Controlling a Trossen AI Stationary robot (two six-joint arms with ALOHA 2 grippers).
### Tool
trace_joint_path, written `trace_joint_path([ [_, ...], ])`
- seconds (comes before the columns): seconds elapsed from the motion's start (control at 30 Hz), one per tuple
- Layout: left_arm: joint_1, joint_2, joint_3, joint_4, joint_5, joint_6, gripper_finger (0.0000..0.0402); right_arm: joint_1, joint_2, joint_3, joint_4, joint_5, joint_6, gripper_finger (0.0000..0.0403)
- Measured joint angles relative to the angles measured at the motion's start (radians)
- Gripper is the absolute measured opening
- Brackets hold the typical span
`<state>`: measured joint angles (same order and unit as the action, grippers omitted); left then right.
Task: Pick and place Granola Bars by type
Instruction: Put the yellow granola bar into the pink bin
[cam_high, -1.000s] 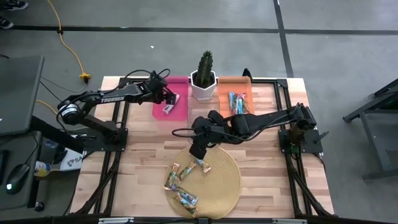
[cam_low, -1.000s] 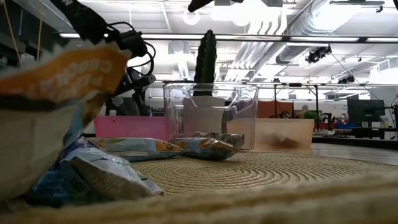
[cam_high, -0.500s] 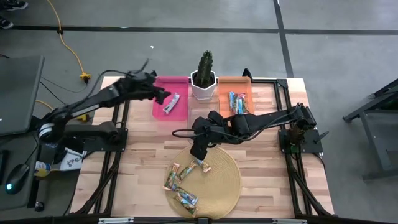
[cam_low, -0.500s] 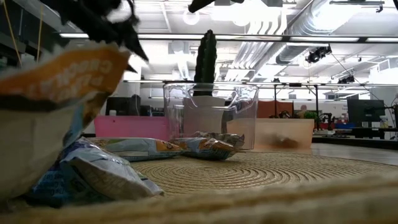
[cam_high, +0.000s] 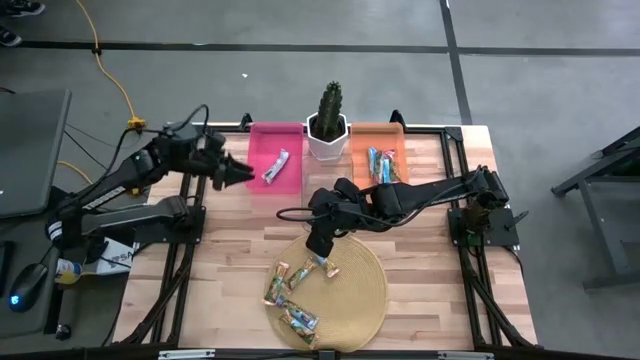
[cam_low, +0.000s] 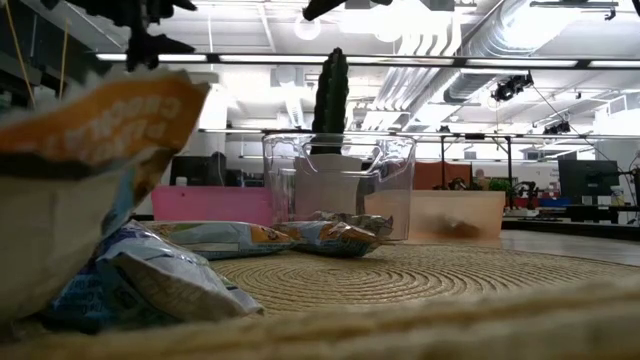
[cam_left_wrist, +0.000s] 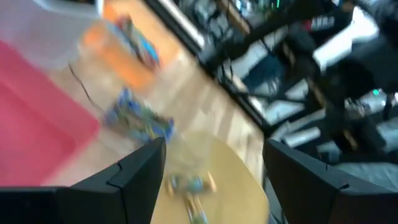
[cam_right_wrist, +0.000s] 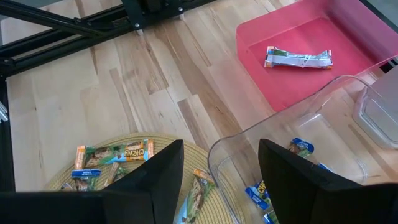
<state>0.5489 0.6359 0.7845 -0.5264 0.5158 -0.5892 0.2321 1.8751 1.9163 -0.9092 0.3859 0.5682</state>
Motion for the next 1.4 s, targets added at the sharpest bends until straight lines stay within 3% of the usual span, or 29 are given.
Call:
trace_joint_path([
  [0.13, -0.109, -0.014, 0.0, -0.07, -0.024, -0.067, 0.0266, 0.0, 0.0, 0.0, 0.0, 0.0, 0.0, 0.0193],
  [0.4, -0.384, -0.013, 0.0, -0.038, -0.061, -0.211, 0.0266, 0.0, 0.0, 0.0, 0.0, 0.001, 0.0, 0.0193],
  [0.7, -0.754, 0.03, 0.0, -0.062, -0.429, -0.398, 0.0266, 0.0, 0.0, 0.0, -0.018, 0.029, 0.003, 0.0193],
  [0.93, -0.998, 0.161, 0.0, -0.104, -0.678, -0.589, 0.0266, -0.003, 0.0, 0.0, -0.044, 0.029, 0.003, 0.0193],
  [1.13, -1.099, 0.337, 0.0, -0.135, -0.796, -0.851, 0.0266, -0.003, 0.0, 0.0, -0.068, 0.025, 0.0, 0.0193],
  [1.4, -1.113, 0.576, 0.0, -0.077, -0.762, -0.995, 0.0266, -0.003, -0.022, 0.0, -0.115, -0.002, -0.024, 0.0193],
])
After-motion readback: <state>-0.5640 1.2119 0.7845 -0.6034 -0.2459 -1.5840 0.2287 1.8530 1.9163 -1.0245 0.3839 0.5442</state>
